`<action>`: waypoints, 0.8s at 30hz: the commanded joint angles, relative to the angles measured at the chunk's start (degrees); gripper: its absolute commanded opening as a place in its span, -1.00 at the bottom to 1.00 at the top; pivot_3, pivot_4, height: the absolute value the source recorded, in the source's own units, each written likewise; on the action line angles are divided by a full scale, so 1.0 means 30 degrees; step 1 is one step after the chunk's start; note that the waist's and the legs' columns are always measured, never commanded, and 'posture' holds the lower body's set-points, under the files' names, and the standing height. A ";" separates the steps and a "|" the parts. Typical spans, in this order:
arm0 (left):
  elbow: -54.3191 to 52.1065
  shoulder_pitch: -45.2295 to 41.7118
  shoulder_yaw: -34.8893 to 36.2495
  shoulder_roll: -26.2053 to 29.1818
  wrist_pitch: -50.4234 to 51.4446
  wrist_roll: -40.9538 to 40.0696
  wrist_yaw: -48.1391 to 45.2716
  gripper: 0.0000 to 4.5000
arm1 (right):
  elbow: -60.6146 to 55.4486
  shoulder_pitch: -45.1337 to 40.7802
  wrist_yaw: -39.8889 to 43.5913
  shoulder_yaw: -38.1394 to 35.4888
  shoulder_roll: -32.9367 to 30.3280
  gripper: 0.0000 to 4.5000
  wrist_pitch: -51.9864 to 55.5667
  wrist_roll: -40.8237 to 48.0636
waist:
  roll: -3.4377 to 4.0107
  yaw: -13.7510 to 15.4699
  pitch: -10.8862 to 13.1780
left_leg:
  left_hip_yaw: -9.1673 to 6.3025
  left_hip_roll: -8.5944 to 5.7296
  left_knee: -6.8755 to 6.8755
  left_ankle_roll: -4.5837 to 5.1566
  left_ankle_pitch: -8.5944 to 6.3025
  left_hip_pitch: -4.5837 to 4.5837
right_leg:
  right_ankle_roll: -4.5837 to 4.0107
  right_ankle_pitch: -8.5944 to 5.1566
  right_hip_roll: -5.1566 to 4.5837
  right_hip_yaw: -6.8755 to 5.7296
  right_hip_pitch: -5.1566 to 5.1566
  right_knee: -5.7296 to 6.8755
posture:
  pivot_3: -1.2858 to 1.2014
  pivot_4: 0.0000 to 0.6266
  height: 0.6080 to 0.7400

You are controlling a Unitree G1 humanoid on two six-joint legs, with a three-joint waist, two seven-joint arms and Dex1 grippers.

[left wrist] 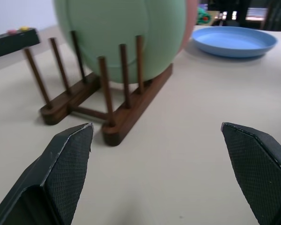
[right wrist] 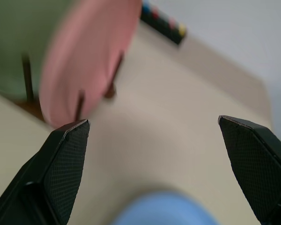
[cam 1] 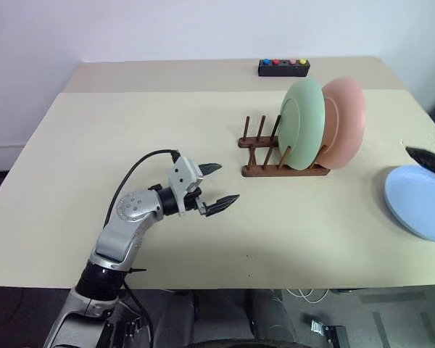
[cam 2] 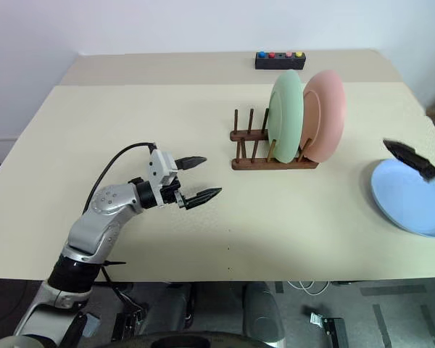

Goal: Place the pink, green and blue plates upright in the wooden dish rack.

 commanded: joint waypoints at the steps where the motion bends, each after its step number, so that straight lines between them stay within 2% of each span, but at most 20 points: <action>1: -0.0241 -0.0405 0.0029 0.0048 -0.0196 -0.0419 -0.0627 1.00 | -0.0201 0.1554 -0.0211 0.0292 0.0523 0.98 0.0302 -0.1375 | -0.0011 0.0030 0.0005 | 0.0001 0.0001 0.0002 0.0000 0.0000 -0.0003 | 0.0000 0.0000 -0.0001 0.0000 0.0002 -0.0002 | 0.03 -0.52 0.91; 5: -0.0756 -0.0233 -0.0213 0.0362 0.0466 -0.0904 -0.1571 1.00 | -0.0288 0.2253 -0.1908 0.2403 0.1556 0.98 0.1031 -0.2866 | -0.0016 0.0056 0.0004 | 0.0002 -0.0001 0.0016 -0.0001 0.0000 -0.0012 | 0.0000 0.0000 -0.0005 0.0003 0.0009 -0.0015 | 0.03 -0.52 0.91; 13: -0.1047 0.0034 -0.0220 0.0556 0.0880 -0.0885 -0.1771 1.00 | 0.0439 0.1781 -0.3560 0.4224 0.2395 0.98 0.2929 -0.3835 | -0.0010 0.0114 0.0007 | -0.0001 -0.0003 0.0013 -0.0001 0.0000 -0.0017 | 0.0001 0.0000 -0.0006 0.0007 0.0003 -0.0012 | 0.03 -0.52 0.91; 16: -0.1115 0.0098 -0.0209 0.0568 0.0967 -0.0894 -0.1744 1.00 | 0.0676 0.1240 -0.3815 0.4394 0.2484 0.62 0.3664 -0.3736 | -0.0006 0.0135 0.0005 | 0.0001 -0.0004 0.0014 -0.0001 0.0000 -0.0018 | 0.0001 0.0000 -0.0007 0.0007 0.0004 -0.0014 | 0.03 -0.52 0.91; 22: -0.1172 0.0203 -0.0256 0.0564 0.1002 -0.0791 -0.1609 1.00 | 0.0855 0.0952 -0.3838 0.4886 0.2440 -0.71 0.3982 -0.3964 | -0.0007 0.0119 0.0006 | -0.0004 -0.0003 0.0009 -0.0001 0.0000 -0.0014 | 0.0021 0.0009 -0.0004 0.0005 0.0004 -0.0011 | 0.03 -0.52 0.91; 23: -0.1192 0.0232 -0.0255 0.0570 0.0992 -0.0781 -0.1590 1.00 | 0.0735 0.0956 -0.3835 0.4936 0.2480 -0.90 0.4036 -0.3935 | -0.0007 0.0118 0.0006 | -0.0004 -0.0004 0.0010 -0.0001 0.0001 -0.0015 | 0.0026 0.0012 -0.0004 0.0005 0.0005 -0.0013 | 0.03 -0.52 0.91; 24: -0.1204 0.0249 -0.0255 0.0574 0.0985 -0.0779 -0.1577 1.00 | 0.0655 0.0948 -0.3834 0.4964 0.2508 -0.97 0.4077 -0.3915 | -0.0007 0.0119 0.0005 | -0.0003 -0.0004 0.0011 -0.0001 0.0000 -0.0016 | 0.0032 0.0015 -0.0006 0.0006 0.0005 -0.0013 | 0.03 -0.52 0.91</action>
